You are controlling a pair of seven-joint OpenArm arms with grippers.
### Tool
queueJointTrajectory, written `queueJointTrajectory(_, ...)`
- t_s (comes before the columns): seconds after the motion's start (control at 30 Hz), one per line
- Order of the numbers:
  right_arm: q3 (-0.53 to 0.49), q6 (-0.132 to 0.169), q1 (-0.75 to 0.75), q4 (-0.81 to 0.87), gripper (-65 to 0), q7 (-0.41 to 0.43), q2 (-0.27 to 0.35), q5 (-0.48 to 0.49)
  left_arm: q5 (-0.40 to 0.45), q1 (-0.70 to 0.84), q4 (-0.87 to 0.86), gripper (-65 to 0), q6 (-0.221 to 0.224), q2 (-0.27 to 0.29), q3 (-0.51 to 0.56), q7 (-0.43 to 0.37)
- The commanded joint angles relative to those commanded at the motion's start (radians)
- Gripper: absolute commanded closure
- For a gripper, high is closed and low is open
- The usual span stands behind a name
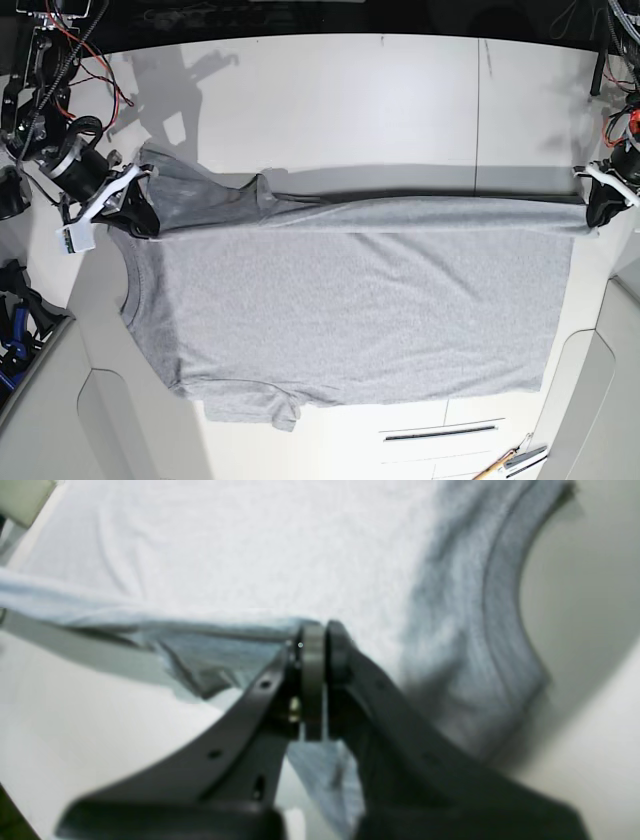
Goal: Fold the T-shirt properly
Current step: 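Lift the shoulder edge with both grippers and fold it over the body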
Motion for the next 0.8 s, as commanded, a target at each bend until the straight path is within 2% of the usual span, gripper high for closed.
queueJointTrajectory(0.03,-0.013,0.0,0.02,-0.019,0.0,0.0,0.0,-0.005,0.024,-0.029,-0.027,0.0,0.027,0.0,0.023,-0.015)
queueJointTrajectory(0.07,-0.026,0.0,0.042,-0.039,0.0,0.0,0.0,-0.013,0.047,-0.06,-0.053,0.0,0.034,0.0,0.042,-0.018)
queueJointTrajectory(0.2,-0.085,0.0,0.131,-0.126,0.0,0.001,-0.003,-0.032,0.079,-0.175,-0.168,0.0,0.034,0.0,0.12,-0.019)
queueJointTrajectory(0.27,-0.12,-0.001,0.173,-0.167,0.0,0.005,-0.003,-0.053,0.097,-0.229,-0.233,0.0,0.037,0.0,0.148,-0.045)
queueJointTrajectory(0.37,-0.158,-0.001,0.227,-0.218,0.0,0.02,-0.003,-0.107,0.112,-0.289,-0.317,0.0,0.079,0.0,0.164,-0.084)
queueJointTrajectory(0.53,-0.163,-0.01,0.284,-0.298,0.0,0.034,-0.005,-0.123,0.111,-0.307,-0.363,-0.8,0.078,0.0,0.164,-0.084)
queueJointTrajectory(0.57,-0.163,-0.01,0.29,-0.312,-1.8,0.045,-0.006,-0.123,0.111,-0.307,-0.363,-4.8,0.078,0.0,0.164,-0.084)
queueJointTrajectory(0.67,-0.163,-0.013,0.291,-0.33,-24.8,0.056,-0.008,-0.122,0.111,-0.307,-0.363,-21.1,0.078,0.0,0.164,-0.08)
queueJointTrajectory(0.7,-0.163,-0.013,0.292,-0.33,-28.0,0.056,-0.008,-0.123,0.11,-0.307,-0.363,-25.6,0.079,0.0,0.164,-0.059)
queueJointTrajectory(0.73,-0.158,-0.013,0.292,-0.328,-28.3,0.056,-0.008,-0.122,0.109,-0.308,-0.363,-27.9,0.078,0.0,0.164,-0.036)
queueJointTrajectory(0.8,-0.132,-0.013,0.292,-0.321,-28.2,0.054,-0.008,-0.122,0.102,-0.308,-0.357,-28.2,0.078,-0.003,0.164,0.005)
